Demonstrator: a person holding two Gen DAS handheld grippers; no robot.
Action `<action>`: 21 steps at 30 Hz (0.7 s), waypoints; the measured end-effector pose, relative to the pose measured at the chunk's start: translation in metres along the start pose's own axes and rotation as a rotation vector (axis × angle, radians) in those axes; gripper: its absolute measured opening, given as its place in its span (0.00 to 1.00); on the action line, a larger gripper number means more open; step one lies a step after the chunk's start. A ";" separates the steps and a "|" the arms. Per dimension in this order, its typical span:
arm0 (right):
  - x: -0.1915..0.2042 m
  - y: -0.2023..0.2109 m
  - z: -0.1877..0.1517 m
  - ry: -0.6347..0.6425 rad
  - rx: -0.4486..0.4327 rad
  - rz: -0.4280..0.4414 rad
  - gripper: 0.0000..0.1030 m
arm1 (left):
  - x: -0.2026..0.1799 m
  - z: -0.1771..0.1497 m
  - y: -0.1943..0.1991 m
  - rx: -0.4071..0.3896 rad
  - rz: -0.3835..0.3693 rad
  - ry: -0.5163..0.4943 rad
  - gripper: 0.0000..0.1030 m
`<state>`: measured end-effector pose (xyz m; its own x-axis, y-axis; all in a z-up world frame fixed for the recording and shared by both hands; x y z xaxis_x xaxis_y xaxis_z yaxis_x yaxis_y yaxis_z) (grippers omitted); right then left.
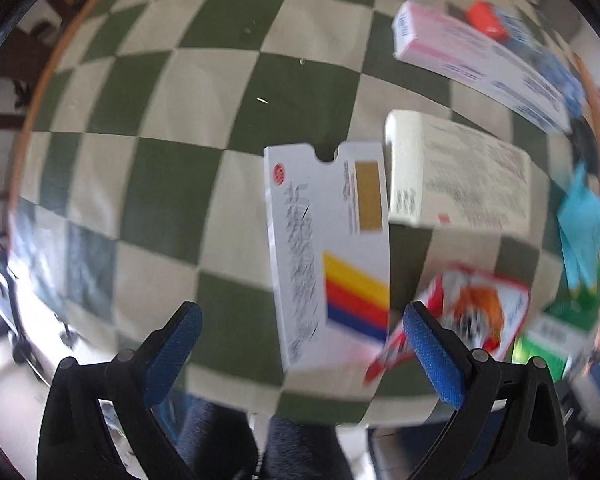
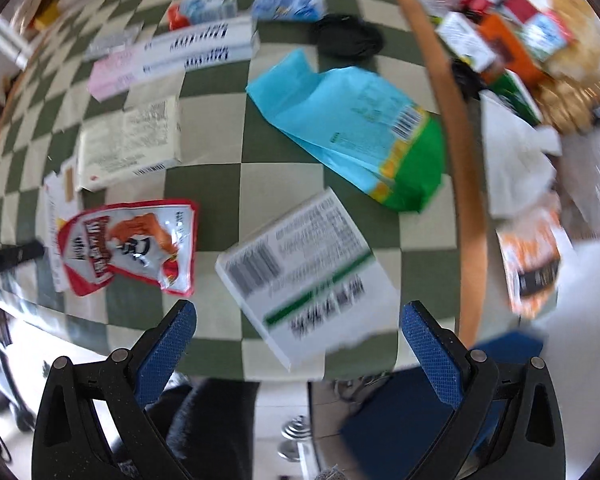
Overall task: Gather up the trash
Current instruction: 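Grasp the white medicine box with the right tool while the left grasps the white tablet card, then carry both held items over the trash bin and open both tools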
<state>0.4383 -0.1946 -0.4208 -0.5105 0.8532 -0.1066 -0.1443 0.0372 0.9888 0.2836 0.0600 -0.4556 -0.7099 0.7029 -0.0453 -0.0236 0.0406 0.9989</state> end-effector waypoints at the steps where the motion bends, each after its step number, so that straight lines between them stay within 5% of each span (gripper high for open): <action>1: 0.002 -0.007 0.004 0.020 0.018 0.007 1.00 | -0.002 0.004 -0.006 0.017 -0.005 0.015 0.99; 5: 0.006 -0.028 0.019 0.092 0.055 -0.009 1.00 | -0.010 0.009 -0.019 0.050 0.001 0.000 0.94; 10: 0.012 -0.047 0.022 0.134 0.139 0.029 1.00 | -0.008 0.005 -0.016 0.033 0.021 -0.072 0.69; 21: 0.011 -0.049 0.038 0.069 0.080 0.083 0.86 | 0.043 -0.002 0.034 -0.077 0.147 -0.180 0.68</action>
<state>0.4722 -0.1670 -0.4664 -0.5755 0.8173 -0.0282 -0.0322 0.0118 0.9994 0.2511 0.0898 -0.4231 -0.5726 0.8129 0.1062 0.0119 -0.1212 0.9926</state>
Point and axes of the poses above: each gripper's, at about its wrist camera, not at the fingertips, and y roughly against the way its jaws point, x to its left, z to its top, the point moved 8 cm from there along -y, roughly the way its jaws point, and after that the axes turned 6 degrees about -x, right-handed, at the moved point
